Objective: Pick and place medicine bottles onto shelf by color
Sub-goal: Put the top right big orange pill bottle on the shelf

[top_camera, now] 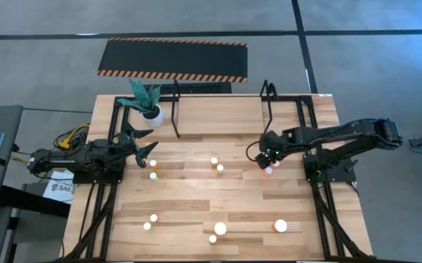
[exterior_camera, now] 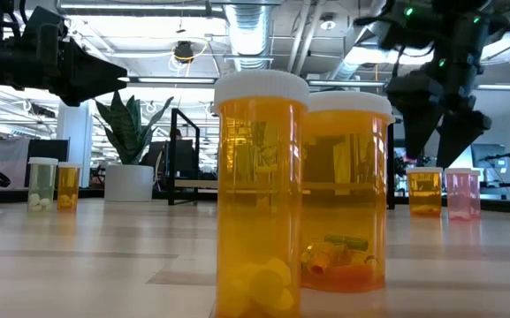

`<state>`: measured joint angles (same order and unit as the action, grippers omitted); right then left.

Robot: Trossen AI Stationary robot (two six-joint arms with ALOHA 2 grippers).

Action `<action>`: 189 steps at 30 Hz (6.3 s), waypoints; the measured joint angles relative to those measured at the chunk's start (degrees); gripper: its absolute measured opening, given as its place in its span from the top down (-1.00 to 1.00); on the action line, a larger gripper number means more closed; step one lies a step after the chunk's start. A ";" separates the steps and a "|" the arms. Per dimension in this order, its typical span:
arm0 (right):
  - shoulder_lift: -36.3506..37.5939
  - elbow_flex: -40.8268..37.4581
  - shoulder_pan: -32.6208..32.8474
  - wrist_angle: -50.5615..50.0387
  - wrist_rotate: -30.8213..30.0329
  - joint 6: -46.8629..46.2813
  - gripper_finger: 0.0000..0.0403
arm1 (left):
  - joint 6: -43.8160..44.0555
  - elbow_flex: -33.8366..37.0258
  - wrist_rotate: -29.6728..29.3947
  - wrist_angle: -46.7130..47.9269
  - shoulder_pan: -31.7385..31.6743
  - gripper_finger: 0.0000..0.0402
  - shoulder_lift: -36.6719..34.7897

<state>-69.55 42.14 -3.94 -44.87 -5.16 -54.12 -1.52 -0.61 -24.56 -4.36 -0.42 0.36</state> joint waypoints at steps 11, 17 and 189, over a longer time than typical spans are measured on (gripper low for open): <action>-6.83 -0.07 -0.08 1.37 -0.12 3.63 -0.80 | 0.01 0.00 -0.12 0.00 0.00 -0.24 0.00; -8.58 -0.09 -1.49 3.09 0.05 5.71 -0.69 | 0.02 0.01 -0.08 0.00 0.01 -0.24 0.00; -44.19 52.13 -42.46 -9.48 11.60 97.60 -0.20 | 0.02 0.00 -0.04 -0.02 -0.01 -0.24 0.02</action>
<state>-113.73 94.27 -46.40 -54.35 6.44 43.48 -1.50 -0.61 -24.60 -4.38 -0.43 0.38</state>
